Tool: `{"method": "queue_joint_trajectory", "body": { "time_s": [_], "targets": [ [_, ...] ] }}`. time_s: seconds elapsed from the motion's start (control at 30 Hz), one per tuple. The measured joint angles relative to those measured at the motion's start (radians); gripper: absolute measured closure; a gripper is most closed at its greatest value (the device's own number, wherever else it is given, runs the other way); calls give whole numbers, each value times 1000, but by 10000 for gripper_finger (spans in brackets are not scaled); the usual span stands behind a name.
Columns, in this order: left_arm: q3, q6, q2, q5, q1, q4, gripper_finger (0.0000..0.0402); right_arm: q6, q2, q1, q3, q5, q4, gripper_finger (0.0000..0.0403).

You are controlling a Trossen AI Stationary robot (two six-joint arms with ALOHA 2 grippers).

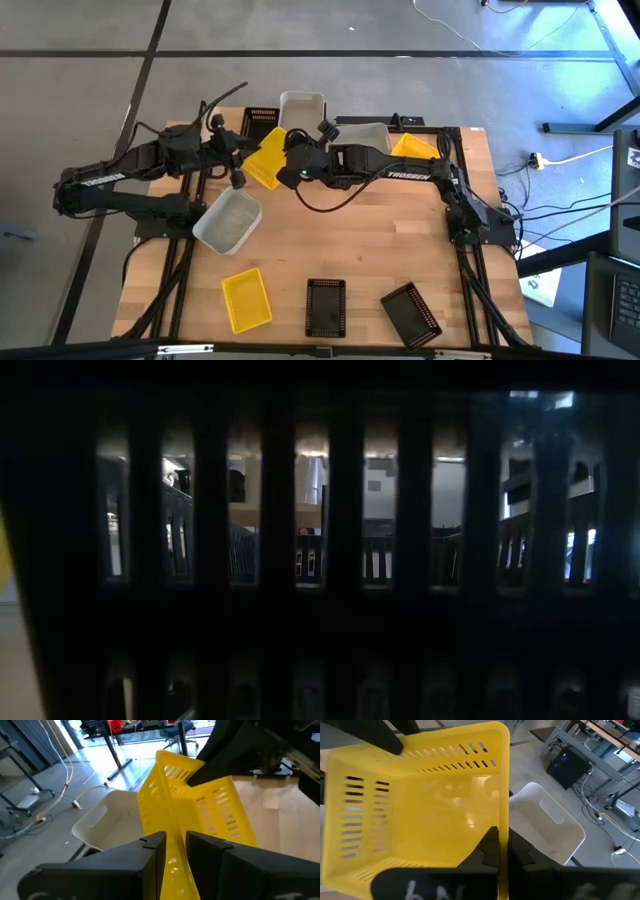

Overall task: Stack baskets on shelf by color
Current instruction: Put the middle yellow bin on the shelf

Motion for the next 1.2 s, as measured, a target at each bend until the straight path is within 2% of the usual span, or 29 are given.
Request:
{"method": "queue_joint_trajectory", "body": {
  "time_s": [0.47,0.63,0.73,1.0,1.2],
  "targets": [
    [0,-12,75,-52,0,-13,338,-1,0,0,-1,2,-5,403],
    [0,-48,75,-101,0,-13,382,0,0,-1,-1,-10,-2,403],
    [0,-63,75,-110,0,-21,396,8,0,-2,-1,-62,-2,400],
    [0,-91,75,-119,0,-22,400,26,0,-9,3,-107,11,349],
    [0,-97,73,-186,0,-24,401,-28,0,-8,3,-114,32,308]
  ]
}}
